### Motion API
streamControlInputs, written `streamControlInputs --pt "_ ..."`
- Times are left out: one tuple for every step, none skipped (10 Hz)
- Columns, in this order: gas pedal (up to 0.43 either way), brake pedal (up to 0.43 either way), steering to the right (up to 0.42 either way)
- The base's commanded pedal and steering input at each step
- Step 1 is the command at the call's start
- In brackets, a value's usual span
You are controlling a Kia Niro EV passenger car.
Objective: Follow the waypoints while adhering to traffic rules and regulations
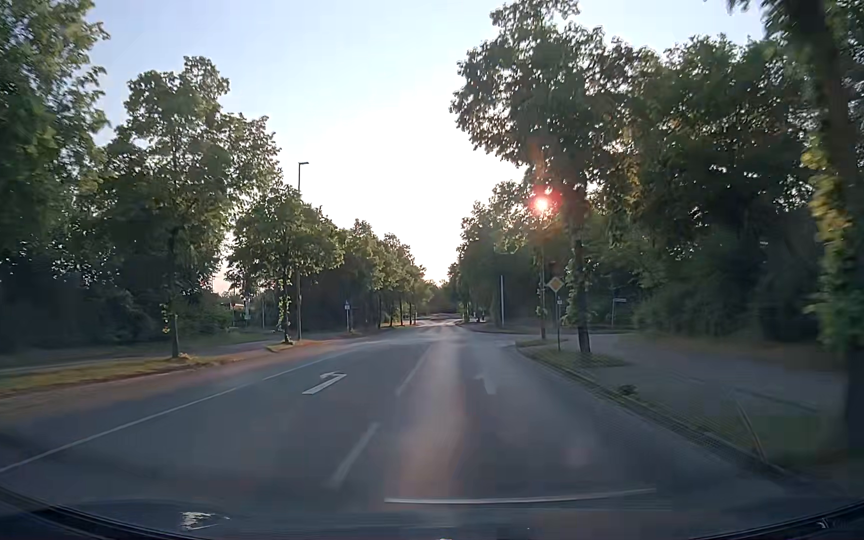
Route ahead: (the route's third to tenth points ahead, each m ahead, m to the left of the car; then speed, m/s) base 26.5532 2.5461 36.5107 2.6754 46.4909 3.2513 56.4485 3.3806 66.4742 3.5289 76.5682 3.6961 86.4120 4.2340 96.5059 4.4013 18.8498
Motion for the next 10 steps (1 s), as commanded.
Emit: streamControlInputs --pt "0.13 0.018 -0.008" --pt "0.118 0.018 -0.007" --pt "0.118 0.018 -0.006" --pt "0.11 0.018 -0.005" --pt "0.098 0.018 -0.005" --pt "0.067 0.018 -0.003" --pt "0.059 0.018 0.0" --pt "0.047 0.018 0.0" --pt "0.047 0.012 0.0" --pt "0.047 0.018 -0.001"
